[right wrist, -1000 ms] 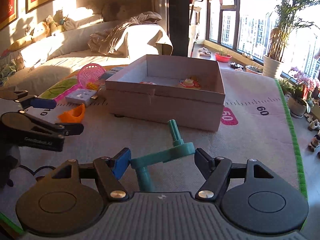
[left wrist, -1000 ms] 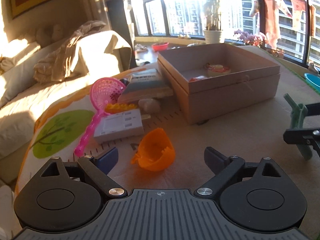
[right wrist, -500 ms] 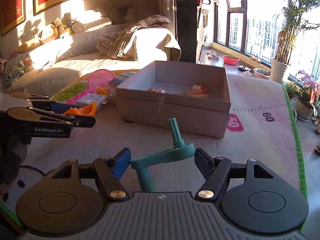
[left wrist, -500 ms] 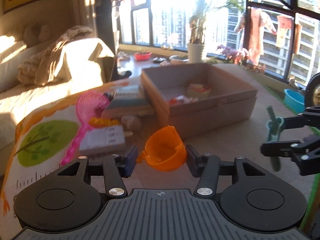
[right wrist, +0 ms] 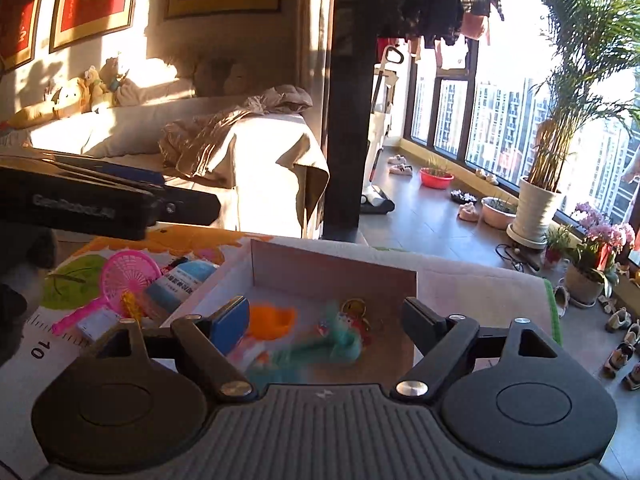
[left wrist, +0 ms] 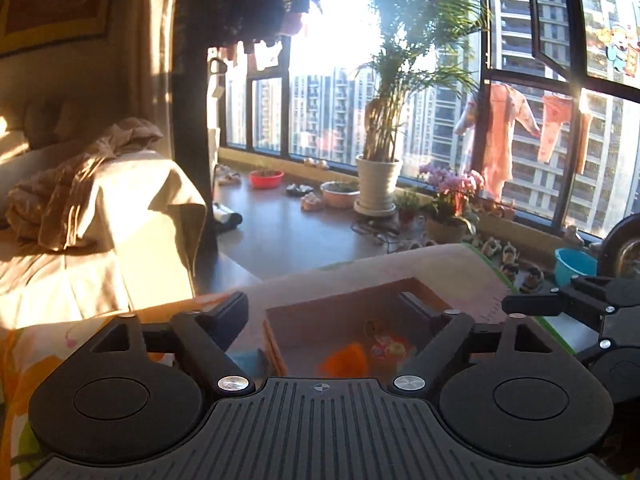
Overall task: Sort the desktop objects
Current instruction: 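Drop the teal handle into the box while the left tool drops the orange cup there, then grasp the blue wet-wipe pack with the right tool and lift it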
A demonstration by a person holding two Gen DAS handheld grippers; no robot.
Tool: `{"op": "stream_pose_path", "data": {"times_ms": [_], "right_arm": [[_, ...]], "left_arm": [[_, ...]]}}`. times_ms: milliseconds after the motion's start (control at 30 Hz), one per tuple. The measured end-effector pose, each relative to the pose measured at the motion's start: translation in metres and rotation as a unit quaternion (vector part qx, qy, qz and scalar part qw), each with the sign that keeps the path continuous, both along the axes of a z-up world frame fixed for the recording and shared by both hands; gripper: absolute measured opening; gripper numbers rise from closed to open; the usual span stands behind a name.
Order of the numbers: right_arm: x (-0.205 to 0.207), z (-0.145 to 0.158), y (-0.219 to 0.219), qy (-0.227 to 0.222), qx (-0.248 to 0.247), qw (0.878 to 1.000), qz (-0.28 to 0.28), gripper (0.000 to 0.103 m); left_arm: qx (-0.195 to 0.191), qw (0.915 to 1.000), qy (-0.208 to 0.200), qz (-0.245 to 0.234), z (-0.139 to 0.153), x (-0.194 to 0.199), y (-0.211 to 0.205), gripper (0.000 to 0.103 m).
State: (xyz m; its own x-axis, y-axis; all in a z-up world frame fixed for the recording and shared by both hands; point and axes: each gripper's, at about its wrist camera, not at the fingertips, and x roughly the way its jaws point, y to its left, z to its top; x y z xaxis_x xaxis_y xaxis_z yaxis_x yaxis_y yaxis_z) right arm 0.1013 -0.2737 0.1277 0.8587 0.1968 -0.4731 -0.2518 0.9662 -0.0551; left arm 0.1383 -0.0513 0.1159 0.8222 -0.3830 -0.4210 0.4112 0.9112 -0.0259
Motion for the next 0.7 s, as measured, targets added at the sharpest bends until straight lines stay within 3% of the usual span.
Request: {"op": "stream_pose_path", "data": {"times_ms": [233,400,500,567,600,633,700], "right_arm": [[-0.003,-0.024,0.017,0.044,-0.017,0.999,0.021,0.084],[0.015,-0.012,0.046,0.096,0.018,0.994,0.049,0.084],[0.036,0.008,0.073,0.116,0.047,0.99,0.069,0.084],[0.058,0.018,0.094,0.133,0.062,0.986,0.085,0.07],[0.074,0.022,0.108,0.144,0.064,0.982,0.099,0.048],[0.092,0.023,0.121,0.163,0.064,0.98,0.099,0.042],[0.132,0.018,0.144,0.201,0.069,0.974,0.077,0.042]], "left_arm": [[0.067,0.9956,0.008,0.065,-0.067,-0.048,0.05,0.101],[0.07,0.9903,0.057,0.105,-0.098,-0.054,0.073,0.102],[0.065,0.9894,0.064,0.114,-0.107,-0.055,0.082,0.102],[0.049,0.9893,0.081,0.111,-0.109,-0.051,0.087,0.102],[0.042,0.9892,0.082,0.114,-0.11,-0.054,0.088,0.102],[0.038,0.989,0.085,0.115,-0.111,-0.055,0.09,0.102],[0.03,0.9884,0.093,0.117,-0.112,-0.054,0.091,0.102]]}}
